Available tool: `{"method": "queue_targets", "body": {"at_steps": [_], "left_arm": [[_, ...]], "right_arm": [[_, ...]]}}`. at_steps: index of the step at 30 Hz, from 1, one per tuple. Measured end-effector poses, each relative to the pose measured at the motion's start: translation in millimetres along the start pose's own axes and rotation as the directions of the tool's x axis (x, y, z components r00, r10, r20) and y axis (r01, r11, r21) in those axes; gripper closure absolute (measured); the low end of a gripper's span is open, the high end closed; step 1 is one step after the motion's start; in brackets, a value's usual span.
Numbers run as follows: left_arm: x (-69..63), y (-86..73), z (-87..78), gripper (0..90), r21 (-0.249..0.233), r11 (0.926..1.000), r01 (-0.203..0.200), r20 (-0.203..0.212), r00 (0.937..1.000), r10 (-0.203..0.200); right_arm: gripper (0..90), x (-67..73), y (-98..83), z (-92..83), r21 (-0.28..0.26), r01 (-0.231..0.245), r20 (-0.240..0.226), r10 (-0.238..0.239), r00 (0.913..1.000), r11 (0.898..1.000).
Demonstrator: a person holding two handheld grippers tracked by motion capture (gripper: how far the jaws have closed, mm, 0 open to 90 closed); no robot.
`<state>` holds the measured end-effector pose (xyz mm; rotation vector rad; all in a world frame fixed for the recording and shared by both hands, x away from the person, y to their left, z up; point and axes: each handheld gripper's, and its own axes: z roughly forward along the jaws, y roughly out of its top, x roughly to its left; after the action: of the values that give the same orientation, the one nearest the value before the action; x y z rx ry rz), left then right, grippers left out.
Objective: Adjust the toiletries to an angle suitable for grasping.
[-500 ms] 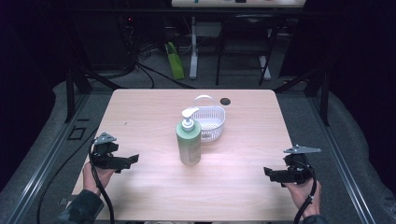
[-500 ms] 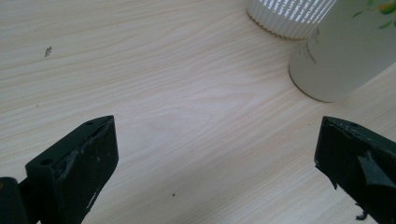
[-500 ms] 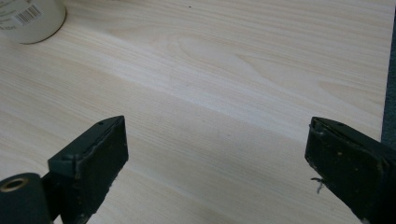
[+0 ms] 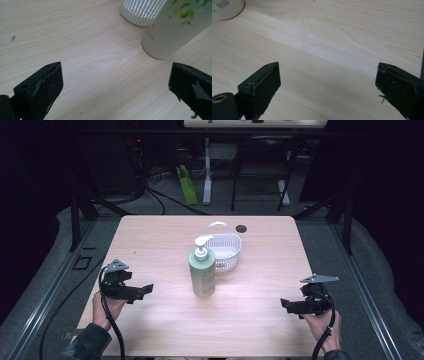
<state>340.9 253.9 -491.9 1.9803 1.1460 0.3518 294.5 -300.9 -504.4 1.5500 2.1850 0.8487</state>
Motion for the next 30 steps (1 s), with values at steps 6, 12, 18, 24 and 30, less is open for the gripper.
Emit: {"method": "queue_targets", "body": {"at_steps": [6, 12, 18, 24, 30], "left_arm": [[-10.1, 9.2, 0.8, 0.0, -0.015, 0.9997, -0.017, 0.019, 0.9997, 0.017], [-23.6, 18.8, 1.2, 0.0, -0.031, 0.9984, -0.048, 0.044, 0.9978, 0.049], [-33.2, 26.9, 2.1, 0.0, -0.045, 0.9971, -0.062, 0.066, 0.9957, 0.065], [-42.9, 37.2, 0.1, 0.0, -0.058, 0.9946, -0.086, 0.085, 0.9923, 0.091], [-49.6, 45.9, 3.2, 0.0, -0.063, 0.9932, -0.098, 0.098, 0.9898, 0.104]], "right_arm": [[5.7, 1.0, 0.6, 1.0, 0.002, 0.007, 0.002, -0.007, 1.0000, 1.000], [5.8, 0.5, 0.1, 2.5, 0.008, 0.004, 0.002, -0.004, 1.0000, 1.000], [5.9, 0.3, -0.6, 2.3, 0.010, 0.010, 0.007, -0.010, 0.9999, 1.000], [5.8, 1.0, -0.7, 0.2, -0.001, 0.013, 0.016, -0.013, 0.9998, 1.000], [5.5, 1.4, -0.7, 2.1, -0.005, 0.021, 0.024, -0.021, 0.9995, 1.000]]}}
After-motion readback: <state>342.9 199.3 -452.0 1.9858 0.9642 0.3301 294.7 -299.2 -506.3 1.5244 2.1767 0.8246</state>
